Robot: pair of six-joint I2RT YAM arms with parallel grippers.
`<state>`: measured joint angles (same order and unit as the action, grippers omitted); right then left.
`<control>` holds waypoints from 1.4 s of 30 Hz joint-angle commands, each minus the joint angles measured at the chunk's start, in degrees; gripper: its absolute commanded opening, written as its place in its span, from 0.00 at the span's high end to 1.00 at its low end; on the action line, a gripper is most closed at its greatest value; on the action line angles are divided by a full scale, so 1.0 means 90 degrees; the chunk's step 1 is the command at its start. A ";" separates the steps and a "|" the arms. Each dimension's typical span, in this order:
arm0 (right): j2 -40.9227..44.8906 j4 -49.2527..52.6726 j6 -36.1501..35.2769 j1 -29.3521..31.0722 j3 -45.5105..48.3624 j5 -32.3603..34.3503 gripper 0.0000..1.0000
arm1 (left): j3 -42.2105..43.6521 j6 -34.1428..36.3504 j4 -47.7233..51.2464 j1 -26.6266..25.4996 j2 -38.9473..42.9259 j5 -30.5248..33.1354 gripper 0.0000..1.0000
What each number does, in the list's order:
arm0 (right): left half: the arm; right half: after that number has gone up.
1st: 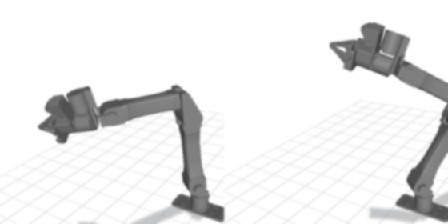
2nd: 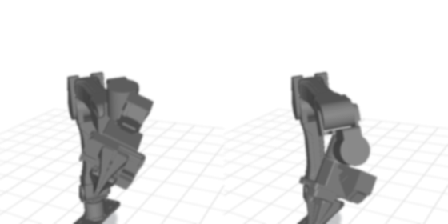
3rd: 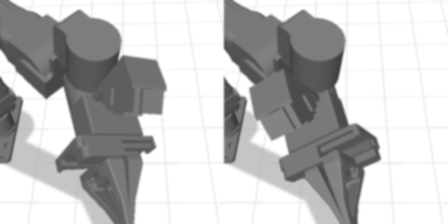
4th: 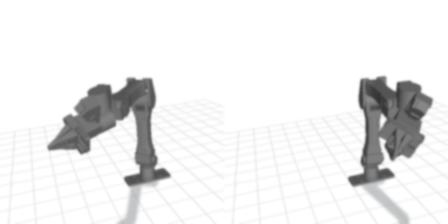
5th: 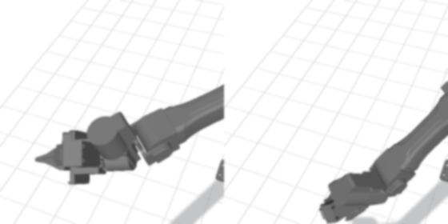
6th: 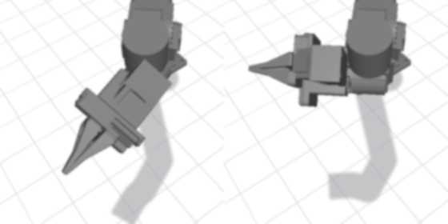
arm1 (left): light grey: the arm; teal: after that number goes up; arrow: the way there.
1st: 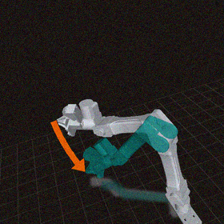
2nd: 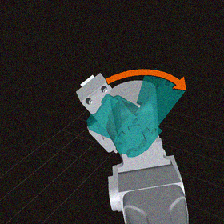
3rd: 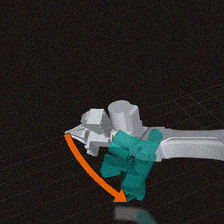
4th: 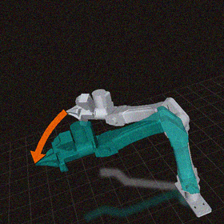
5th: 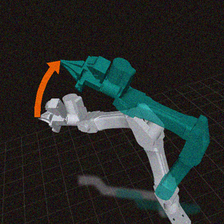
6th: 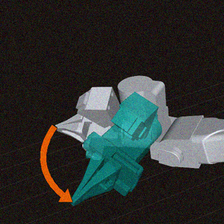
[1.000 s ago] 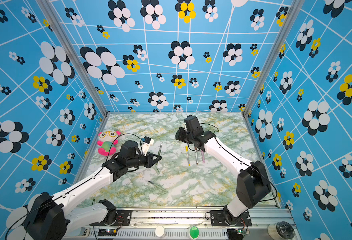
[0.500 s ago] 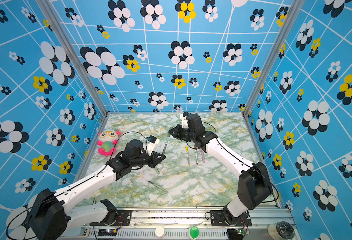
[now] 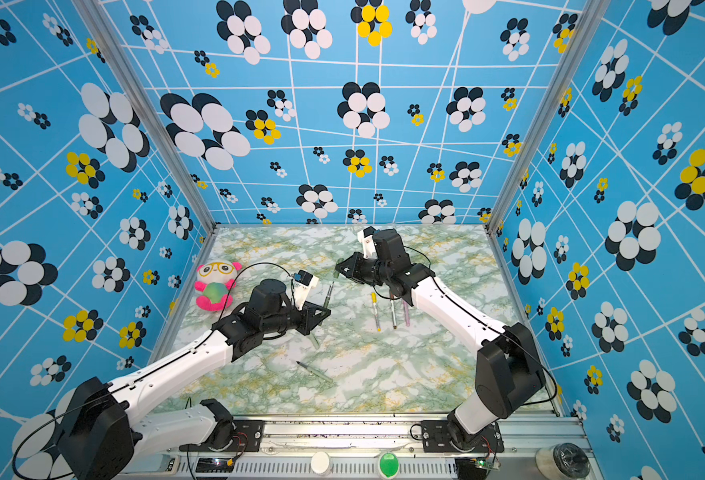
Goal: Insert the pens into the pen caps
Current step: 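Carry the cap above the pen tip held by the left gripper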
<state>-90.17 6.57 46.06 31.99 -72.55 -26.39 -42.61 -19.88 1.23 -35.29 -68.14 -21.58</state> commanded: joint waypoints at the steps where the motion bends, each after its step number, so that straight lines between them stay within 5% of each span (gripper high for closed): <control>1: 0.0074 -0.0196 0.0101 0.0006 0.0131 -0.0155 0.96 | -0.0207 0.0002 -0.0101 -0.0034 -0.0055 0.0045 1.00; 42: 0.0184 -0.0163 -0.0173 0.0118 0.0065 -0.0228 0.99 | -0.0021 -0.0058 -0.0140 -0.0034 0.0143 0.0152 1.00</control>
<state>-90.17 5.74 44.77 32.67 -71.72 -26.59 -42.61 -20.29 0.80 -35.29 -67.92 -20.95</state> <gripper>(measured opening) 0.132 0.132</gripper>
